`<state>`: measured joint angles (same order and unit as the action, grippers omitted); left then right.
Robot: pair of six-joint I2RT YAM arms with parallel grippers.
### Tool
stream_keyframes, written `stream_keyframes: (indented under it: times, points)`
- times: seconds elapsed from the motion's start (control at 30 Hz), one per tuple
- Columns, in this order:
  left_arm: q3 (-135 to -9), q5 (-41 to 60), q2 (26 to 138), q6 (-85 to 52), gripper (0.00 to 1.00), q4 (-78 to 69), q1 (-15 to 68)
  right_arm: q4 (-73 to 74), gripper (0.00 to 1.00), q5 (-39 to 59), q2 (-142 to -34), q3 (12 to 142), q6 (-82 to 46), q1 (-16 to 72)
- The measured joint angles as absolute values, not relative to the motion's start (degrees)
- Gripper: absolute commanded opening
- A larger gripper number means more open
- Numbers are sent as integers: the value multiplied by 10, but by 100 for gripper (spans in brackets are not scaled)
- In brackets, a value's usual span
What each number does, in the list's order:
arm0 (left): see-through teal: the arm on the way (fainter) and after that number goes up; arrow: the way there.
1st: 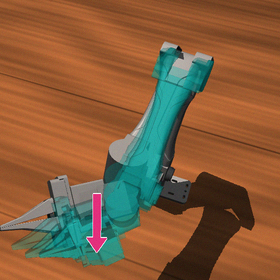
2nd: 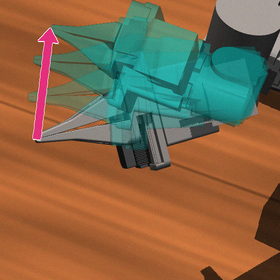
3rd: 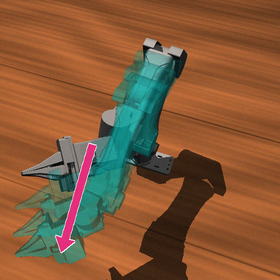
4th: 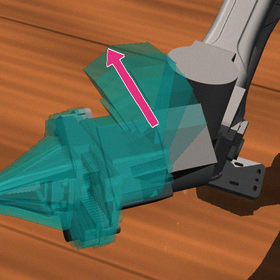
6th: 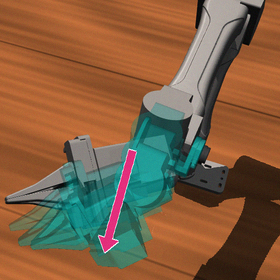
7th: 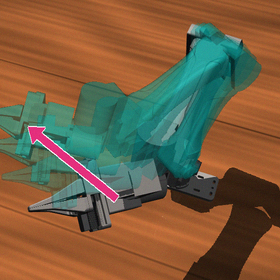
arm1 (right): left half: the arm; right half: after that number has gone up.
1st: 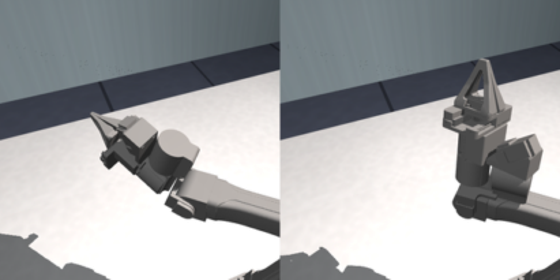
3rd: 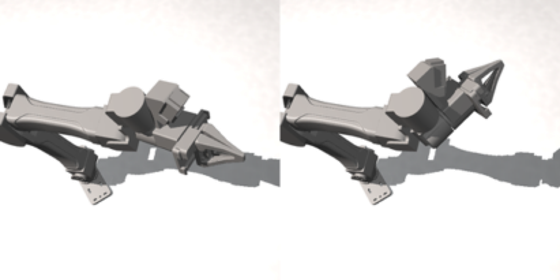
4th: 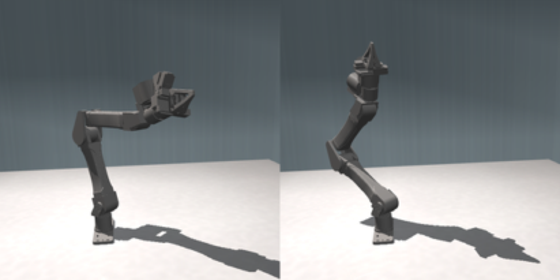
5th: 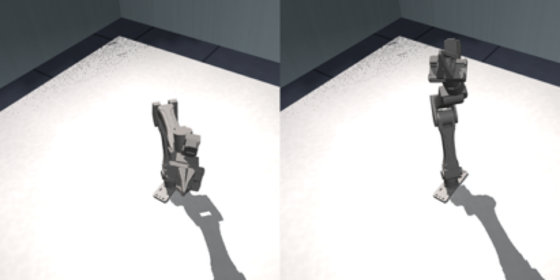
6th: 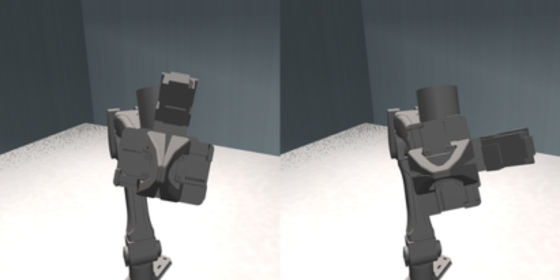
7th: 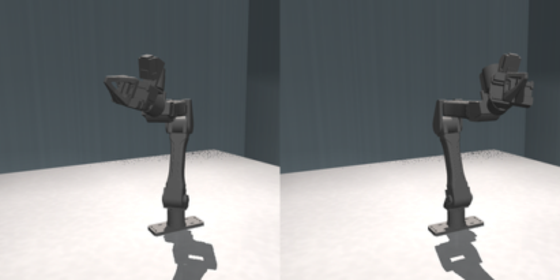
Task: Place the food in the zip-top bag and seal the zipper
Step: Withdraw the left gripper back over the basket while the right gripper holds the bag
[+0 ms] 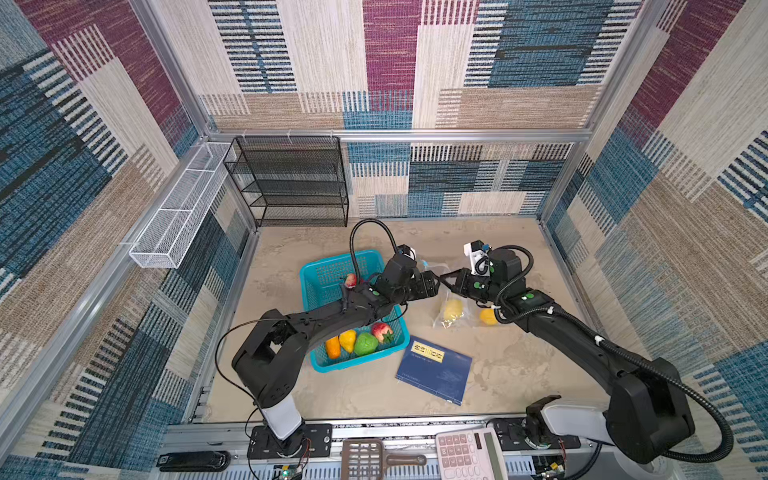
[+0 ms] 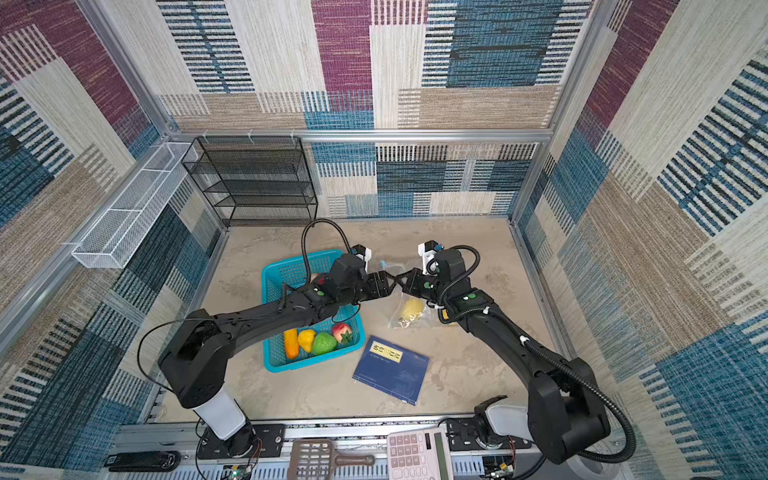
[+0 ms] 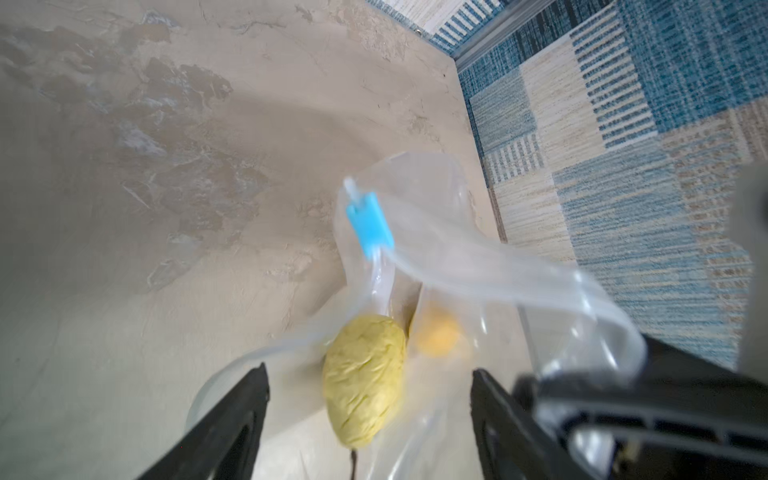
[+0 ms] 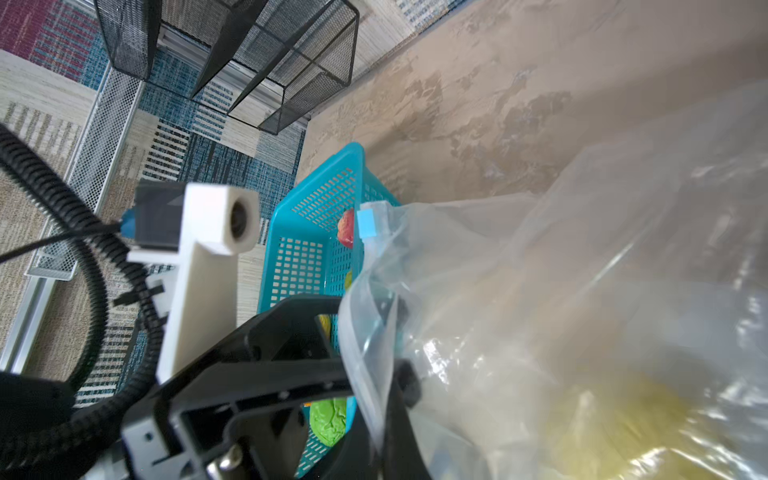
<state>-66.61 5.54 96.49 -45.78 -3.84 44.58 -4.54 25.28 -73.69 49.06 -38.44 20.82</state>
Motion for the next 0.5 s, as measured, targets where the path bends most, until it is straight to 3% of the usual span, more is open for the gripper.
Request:
stream_keyframes:
  times: [0.27,0.5]
  points:
    - [-601,53,839,-418,81,-16,419,-54,0,249,-737,506,-374,205]
    - [-542,18,781,-392,81,23,324,-58,0,249,-736,506,-366,205]
